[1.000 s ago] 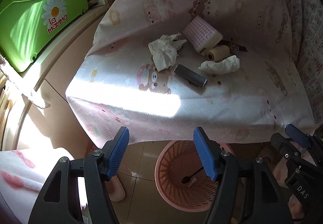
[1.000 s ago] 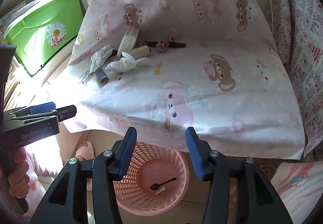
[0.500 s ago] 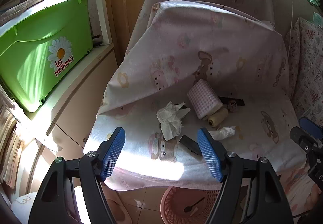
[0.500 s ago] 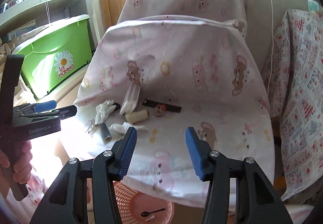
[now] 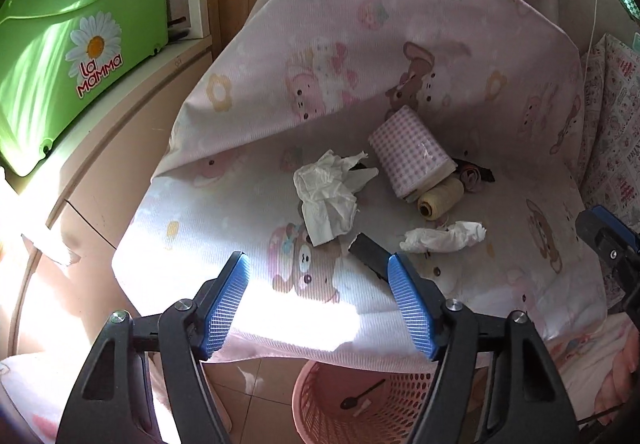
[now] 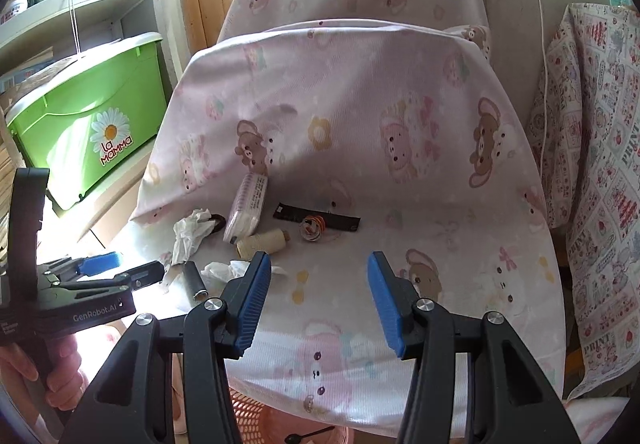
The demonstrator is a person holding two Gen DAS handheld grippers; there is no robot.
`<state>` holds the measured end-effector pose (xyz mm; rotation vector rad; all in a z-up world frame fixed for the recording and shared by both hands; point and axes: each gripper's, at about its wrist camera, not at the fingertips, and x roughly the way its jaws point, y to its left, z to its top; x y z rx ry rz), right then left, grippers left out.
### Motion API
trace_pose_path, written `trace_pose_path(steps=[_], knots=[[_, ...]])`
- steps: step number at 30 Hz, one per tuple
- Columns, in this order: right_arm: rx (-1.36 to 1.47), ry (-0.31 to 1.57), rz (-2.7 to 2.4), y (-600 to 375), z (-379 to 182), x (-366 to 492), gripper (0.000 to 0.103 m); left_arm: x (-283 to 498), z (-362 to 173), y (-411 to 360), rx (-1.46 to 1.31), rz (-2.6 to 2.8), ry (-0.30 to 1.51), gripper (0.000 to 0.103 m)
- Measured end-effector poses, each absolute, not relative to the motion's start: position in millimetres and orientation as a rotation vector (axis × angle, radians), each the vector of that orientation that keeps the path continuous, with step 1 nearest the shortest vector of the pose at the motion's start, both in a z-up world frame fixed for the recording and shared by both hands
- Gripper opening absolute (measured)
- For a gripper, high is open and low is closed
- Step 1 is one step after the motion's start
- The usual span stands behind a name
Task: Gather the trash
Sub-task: 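Grasp the black cylinder with the left tool and lift it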
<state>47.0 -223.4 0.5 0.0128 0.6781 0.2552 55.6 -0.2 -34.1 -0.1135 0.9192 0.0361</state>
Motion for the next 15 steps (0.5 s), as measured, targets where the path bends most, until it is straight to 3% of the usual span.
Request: trace_pose_path(steps=[13,15], knots=[[0.062,0.773,0.255,-225.2,-21.6,74.7,0.057,67.1,-43.8,-20.9,-0.112,-0.026,0.921,0.070],[0.069,0.783,0.259,-225.9,-23.3,79.2,0.057,69.4,-45.8,-25.1,-0.115,-0.054,0.929,0.057]])
